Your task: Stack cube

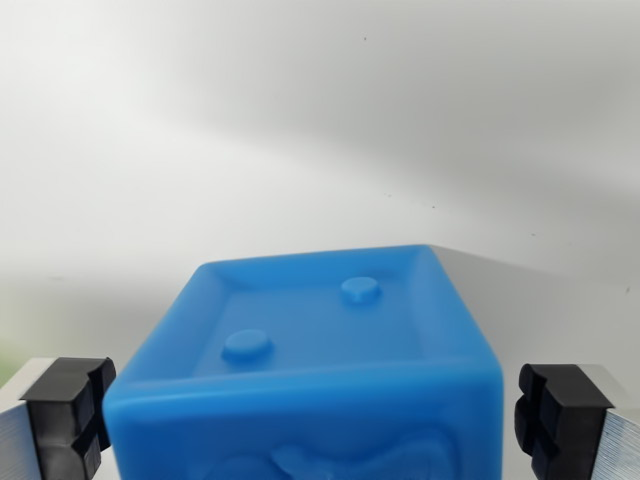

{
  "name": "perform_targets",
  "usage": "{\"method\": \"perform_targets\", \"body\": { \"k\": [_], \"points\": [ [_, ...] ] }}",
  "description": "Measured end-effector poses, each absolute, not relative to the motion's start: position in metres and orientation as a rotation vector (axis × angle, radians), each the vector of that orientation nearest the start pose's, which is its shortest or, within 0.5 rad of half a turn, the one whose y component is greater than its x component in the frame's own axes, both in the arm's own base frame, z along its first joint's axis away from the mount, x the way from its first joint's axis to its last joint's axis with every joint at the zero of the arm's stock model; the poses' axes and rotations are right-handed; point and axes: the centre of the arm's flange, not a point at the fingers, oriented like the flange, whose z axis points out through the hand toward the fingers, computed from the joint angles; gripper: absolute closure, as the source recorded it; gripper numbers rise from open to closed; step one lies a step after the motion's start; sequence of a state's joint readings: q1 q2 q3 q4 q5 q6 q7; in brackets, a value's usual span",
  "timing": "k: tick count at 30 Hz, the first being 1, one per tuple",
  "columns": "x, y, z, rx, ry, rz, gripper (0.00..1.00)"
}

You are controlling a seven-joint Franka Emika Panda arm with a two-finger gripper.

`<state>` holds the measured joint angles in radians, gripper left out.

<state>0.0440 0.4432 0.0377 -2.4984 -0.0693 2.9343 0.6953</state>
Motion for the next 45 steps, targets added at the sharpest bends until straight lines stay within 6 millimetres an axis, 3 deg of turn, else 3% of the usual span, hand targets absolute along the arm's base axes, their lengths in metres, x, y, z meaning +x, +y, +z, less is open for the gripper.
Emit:
{"method": "perform_targets", "body": {
  "k": [1,2,45],
  "points": [
    [0.4523,0.0434,0.1153,-3.024,0.852,0.010,0.00],
    [0.4524,0.0435,0.1150,-3.024,0.852,0.009,1.00],
    [0.4532,0.0433,0.1190,-3.024,0.851,0.004,1.00]
  ]
}}
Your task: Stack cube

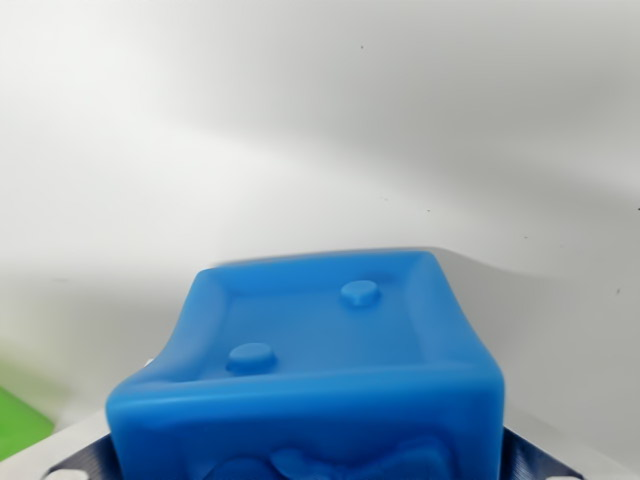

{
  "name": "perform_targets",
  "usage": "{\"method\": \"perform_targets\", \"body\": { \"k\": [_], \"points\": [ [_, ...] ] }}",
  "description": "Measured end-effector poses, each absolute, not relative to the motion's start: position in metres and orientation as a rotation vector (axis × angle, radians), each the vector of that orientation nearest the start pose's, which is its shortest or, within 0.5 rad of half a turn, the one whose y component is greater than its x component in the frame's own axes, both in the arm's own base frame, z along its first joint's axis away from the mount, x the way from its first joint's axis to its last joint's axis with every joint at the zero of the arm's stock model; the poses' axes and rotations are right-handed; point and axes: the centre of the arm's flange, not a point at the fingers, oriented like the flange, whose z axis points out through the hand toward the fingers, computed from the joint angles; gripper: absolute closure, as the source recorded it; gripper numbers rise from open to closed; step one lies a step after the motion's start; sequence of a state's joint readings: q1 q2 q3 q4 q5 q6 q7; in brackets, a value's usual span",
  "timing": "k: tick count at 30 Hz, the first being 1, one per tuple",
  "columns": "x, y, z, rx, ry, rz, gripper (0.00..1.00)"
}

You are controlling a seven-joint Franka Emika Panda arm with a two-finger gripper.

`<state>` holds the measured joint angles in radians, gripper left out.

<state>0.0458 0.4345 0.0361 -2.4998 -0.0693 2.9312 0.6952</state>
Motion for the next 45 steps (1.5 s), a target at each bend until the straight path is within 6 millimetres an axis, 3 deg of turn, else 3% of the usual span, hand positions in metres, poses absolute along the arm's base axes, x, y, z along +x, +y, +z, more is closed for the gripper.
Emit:
{"method": "perform_targets", "body": {
  "k": [17,37,45],
  "points": [
    [0.454,0.043,0.151,-3.026,0.850,-0.003,1.00],
    [0.455,0.043,0.209,-3.019,0.864,-0.012,1.00],
    [0.447,0.056,0.211,-2.988,0.976,-0.002,1.00]
  ]
}}
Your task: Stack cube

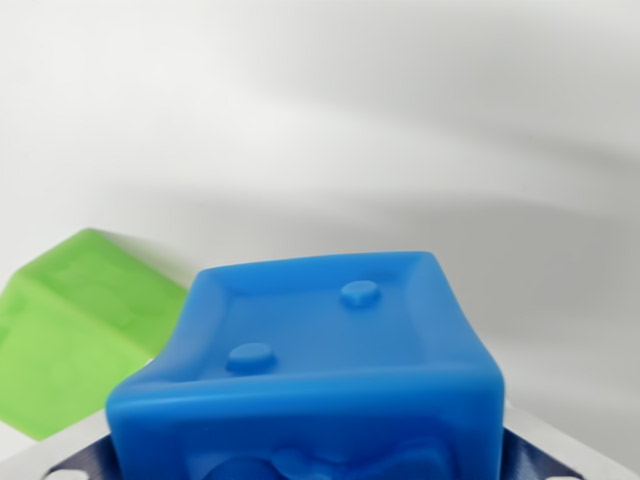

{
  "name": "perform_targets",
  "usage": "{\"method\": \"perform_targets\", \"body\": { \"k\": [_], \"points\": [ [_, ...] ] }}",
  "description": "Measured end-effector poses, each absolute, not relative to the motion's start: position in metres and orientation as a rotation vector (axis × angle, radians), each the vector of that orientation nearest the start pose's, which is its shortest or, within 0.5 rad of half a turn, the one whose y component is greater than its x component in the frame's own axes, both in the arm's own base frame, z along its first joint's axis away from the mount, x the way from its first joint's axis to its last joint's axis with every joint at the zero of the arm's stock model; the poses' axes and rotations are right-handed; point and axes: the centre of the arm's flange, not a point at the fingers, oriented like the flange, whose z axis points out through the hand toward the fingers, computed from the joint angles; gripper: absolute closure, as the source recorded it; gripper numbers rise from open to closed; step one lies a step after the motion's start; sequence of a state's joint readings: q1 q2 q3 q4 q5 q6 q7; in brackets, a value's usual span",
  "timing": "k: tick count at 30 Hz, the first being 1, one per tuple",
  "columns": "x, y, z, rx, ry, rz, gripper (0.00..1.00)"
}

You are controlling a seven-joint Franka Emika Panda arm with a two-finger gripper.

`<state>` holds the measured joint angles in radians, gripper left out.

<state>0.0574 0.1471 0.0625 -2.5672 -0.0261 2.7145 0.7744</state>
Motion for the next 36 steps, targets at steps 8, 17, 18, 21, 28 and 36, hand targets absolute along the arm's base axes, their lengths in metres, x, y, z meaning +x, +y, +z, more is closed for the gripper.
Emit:
{"method": "perform_targets", "body": {
  "k": [8,17,18,21,28,36],
  "points": [
    [0.440,0.067,0.219,-2.943,1.098,-0.007,1.00],
    [0.432,0.082,0.227,-2.886,1.241,-0.006,1.00],
    [0.431,0.082,0.228,-2.882,1.250,-0.006,1.00],
    [0.428,0.087,0.230,-2.861,1.297,-0.006,1.00],
    [0.422,0.098,0.236,-2.809,1.405,-0.006,1.00],
    [0.415,0.111,0.243,-2.744,1.528,-0.006,1.00]
  ]
}}
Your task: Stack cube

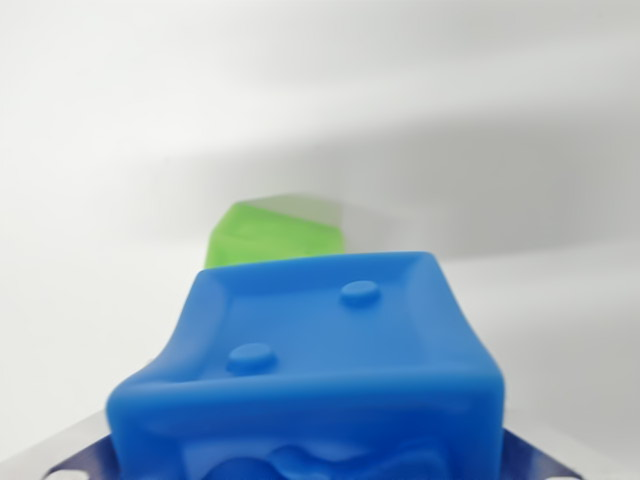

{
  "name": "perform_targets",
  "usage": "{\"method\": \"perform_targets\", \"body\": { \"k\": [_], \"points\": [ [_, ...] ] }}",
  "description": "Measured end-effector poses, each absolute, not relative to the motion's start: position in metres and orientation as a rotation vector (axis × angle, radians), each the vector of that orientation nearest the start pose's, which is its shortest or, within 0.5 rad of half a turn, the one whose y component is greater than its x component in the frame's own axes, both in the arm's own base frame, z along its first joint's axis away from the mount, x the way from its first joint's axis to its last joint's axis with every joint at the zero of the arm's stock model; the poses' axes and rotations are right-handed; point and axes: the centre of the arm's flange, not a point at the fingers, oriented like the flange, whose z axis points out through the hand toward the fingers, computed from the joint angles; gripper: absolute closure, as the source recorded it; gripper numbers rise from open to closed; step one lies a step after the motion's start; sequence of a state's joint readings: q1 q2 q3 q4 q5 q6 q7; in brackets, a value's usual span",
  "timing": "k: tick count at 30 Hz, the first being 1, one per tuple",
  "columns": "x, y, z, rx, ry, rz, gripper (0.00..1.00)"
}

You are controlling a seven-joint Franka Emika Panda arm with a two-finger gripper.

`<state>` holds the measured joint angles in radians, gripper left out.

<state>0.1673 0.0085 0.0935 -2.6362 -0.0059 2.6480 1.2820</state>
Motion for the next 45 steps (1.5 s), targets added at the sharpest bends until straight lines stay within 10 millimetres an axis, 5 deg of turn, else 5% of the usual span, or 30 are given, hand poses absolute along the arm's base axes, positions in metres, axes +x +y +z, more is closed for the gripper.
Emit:
{"method": "perform_targets", "body": {
  "k": [19,45],
  "points": [
    [0.399,0.137,0.256,-2.600,1.760,-0.005,1.00],
    [0.397,0.137,0.186,-2.597,1.774,0.009,1.00]
  ]
}}
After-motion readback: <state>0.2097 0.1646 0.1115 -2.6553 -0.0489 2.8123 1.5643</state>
